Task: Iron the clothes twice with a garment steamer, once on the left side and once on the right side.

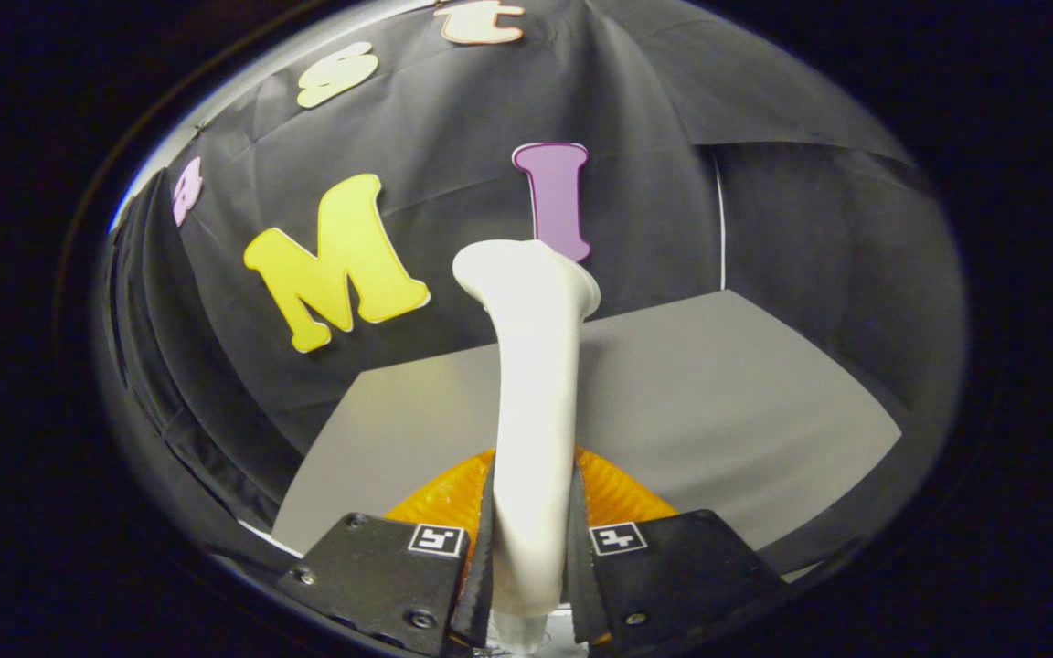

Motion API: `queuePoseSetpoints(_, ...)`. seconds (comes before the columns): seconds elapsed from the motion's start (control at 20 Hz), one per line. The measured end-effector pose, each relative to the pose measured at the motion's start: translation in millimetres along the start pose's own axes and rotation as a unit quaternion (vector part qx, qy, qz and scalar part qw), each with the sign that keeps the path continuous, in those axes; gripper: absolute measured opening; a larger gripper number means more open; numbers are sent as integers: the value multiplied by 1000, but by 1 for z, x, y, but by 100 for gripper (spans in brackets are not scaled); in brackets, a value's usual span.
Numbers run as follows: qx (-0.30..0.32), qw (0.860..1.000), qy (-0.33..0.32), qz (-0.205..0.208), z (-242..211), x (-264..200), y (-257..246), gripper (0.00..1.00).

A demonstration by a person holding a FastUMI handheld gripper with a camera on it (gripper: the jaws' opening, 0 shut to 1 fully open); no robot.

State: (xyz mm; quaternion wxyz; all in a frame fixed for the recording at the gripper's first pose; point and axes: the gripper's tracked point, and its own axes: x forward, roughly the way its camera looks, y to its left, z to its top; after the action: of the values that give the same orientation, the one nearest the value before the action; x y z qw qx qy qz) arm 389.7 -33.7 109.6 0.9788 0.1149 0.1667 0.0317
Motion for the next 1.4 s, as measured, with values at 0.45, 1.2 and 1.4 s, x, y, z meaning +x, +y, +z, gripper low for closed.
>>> queuePoseSetpoints(0.45,-10,999,-44,-5,-1,-65,50,36)
queuePoseSetpoints(1.2,-48,980,-186,51,57,-176,254,36)
queuePoseSetpoints(1.4,-54,972,-209,89,70,-200,314,36)
